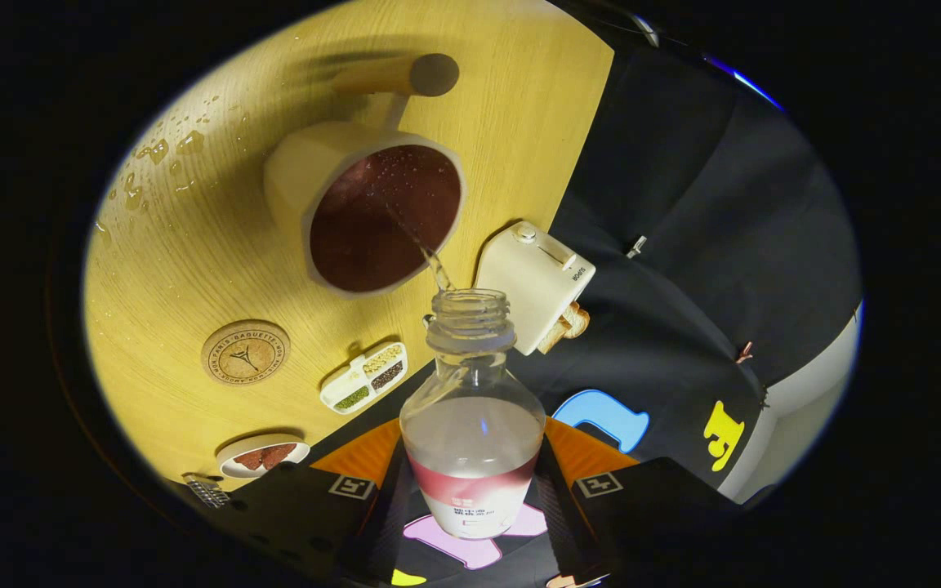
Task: Take the bottle from table, then pour the juice into the cup, finally place the bottle on the coaster
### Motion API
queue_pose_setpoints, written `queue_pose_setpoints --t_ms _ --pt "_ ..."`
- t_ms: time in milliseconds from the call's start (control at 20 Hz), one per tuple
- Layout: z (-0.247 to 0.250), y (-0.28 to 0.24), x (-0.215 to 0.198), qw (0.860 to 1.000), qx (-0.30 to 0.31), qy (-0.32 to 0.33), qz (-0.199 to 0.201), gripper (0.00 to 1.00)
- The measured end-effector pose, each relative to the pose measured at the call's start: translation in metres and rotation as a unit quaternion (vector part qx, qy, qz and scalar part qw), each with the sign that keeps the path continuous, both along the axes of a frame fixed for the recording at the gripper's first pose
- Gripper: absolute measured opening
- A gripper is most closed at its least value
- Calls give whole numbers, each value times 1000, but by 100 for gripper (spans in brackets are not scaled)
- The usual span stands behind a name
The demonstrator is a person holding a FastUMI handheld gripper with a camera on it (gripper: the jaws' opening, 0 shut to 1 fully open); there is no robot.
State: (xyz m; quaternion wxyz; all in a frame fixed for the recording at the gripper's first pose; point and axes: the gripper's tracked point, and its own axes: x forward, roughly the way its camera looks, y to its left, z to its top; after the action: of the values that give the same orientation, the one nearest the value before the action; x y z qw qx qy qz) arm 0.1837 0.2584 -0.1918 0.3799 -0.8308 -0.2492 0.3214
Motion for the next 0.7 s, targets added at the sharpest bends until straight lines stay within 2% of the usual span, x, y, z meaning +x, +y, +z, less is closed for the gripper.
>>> queue_pose_setpoints --t_ms 350,700 --pt "-5 1 -3 999 -31 -7 -3 74" --pt "-7 2 -5 999 -43 -7 -24 74"
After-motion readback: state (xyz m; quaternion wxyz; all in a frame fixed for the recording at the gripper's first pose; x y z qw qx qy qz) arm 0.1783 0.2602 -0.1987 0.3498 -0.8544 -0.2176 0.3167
